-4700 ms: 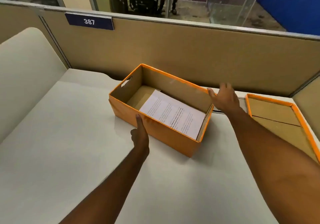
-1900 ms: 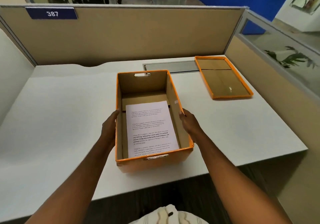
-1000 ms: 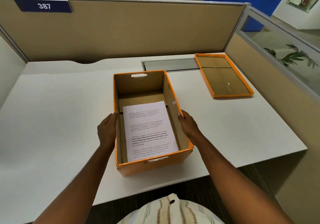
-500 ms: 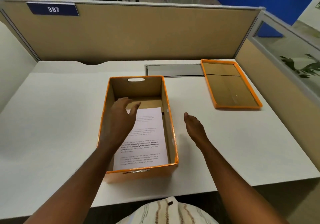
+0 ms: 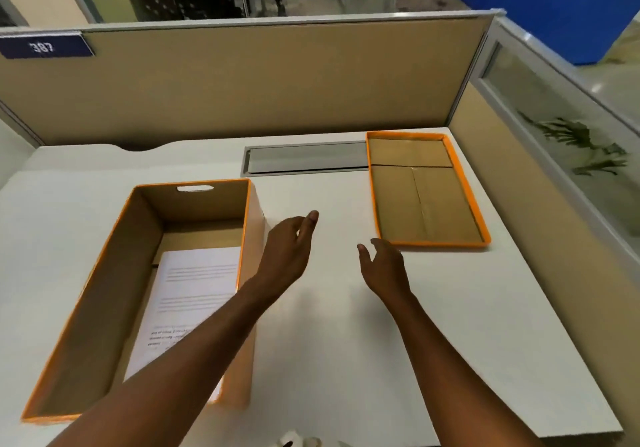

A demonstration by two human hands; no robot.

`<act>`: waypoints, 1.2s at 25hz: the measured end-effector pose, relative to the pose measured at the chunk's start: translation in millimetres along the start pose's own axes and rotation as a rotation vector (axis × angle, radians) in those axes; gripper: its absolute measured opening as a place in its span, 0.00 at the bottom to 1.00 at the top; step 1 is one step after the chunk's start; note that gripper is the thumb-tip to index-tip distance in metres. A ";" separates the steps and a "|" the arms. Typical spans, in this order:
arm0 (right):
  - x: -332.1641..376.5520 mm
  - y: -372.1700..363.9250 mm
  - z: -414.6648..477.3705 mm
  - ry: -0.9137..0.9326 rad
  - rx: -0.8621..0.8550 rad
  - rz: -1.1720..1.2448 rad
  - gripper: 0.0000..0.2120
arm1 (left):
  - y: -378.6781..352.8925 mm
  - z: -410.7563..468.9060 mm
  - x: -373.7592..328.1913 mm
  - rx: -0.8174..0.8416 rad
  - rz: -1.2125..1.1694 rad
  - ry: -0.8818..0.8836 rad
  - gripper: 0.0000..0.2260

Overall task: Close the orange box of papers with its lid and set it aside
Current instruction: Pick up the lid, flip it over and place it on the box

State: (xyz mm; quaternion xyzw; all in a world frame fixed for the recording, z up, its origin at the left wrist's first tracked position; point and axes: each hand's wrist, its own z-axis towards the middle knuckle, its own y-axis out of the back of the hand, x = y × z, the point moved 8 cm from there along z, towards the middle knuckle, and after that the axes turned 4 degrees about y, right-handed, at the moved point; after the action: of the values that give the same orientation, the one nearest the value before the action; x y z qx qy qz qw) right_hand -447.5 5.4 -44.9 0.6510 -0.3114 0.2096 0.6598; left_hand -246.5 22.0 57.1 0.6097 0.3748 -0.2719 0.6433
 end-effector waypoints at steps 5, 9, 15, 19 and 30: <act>-45.8 44.8 64.2 -0.014 -0.032 -0.076 0.23 | -92.6 40.5 -9.4 0.187 0.217 0.081 0.27; -84.8 84.8 117.8 -0.069 -0.087 -0.107 0.22 | -139.6 81.7 -1.0 0.255 0.307 0.190 0.27; -142.7 112.6 186.4 -0.207 -0.124 -0.189 0.26 | -185.3 138.1 10.6 0.215 0.232 0.325 0.26; -181.9 115.2 209.2 -0.412 -0.177 -0.180 0.35 | -212.8 160.4 20.6 0.167 0.176 0.390 0.23; -201.8 110.9 202.7 -0.616 -0.223 -0.079 0.23 | -235.1 154.5 51.1 0.243 -0.249 0.647 0.22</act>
State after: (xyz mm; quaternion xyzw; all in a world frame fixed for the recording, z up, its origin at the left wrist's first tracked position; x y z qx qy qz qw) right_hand -696.0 -161.9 -110.5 0.6191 -0.4919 -0.0585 0.6094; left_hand -383.7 -150.7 -124.7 0.6858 0.5952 -0.1840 0.3763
